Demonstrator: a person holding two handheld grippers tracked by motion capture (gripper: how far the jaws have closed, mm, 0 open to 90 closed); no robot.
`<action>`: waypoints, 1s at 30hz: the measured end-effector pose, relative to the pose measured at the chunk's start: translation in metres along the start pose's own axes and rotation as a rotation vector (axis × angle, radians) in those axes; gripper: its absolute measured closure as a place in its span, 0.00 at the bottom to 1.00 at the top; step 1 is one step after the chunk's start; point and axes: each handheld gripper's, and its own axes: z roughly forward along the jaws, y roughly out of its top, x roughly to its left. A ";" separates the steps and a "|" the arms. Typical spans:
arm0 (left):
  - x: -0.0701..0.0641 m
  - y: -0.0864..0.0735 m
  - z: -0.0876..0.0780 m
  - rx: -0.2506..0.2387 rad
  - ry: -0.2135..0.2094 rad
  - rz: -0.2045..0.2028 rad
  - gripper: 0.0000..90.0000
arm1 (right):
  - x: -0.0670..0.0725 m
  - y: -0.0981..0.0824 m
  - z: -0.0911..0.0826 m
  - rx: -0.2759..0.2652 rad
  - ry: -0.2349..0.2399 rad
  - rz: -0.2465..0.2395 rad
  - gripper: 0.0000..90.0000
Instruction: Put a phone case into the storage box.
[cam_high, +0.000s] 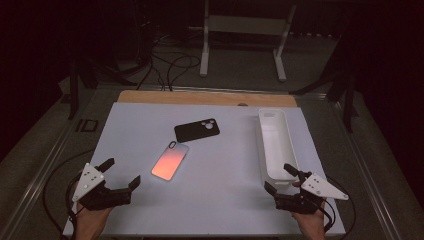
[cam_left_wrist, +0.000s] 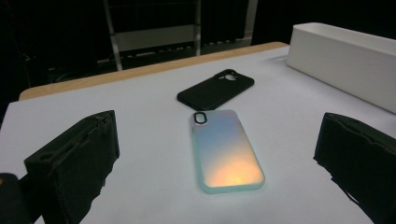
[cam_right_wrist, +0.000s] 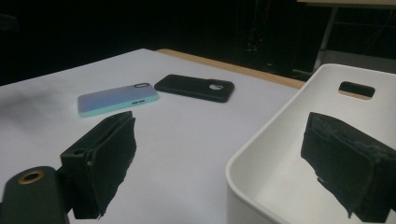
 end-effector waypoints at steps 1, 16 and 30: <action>0.000 0.000 -0.001 -0.002 0.000 -0.003 0.00 | 0.000 0.000 0.000 0.000 0.000 0.000 0.11; 0.000 0.001 -0.001 0.019 0.017 0.023 0.00 | 0.001 -0.001 0.000 0.002 -0.007 0.004 0.11; -0.001 0.008 0.004 0.057 0.022 -0.015 0.00 | -0.003 -0.002 -0.004 -0.011 -0.033 0.020 0.11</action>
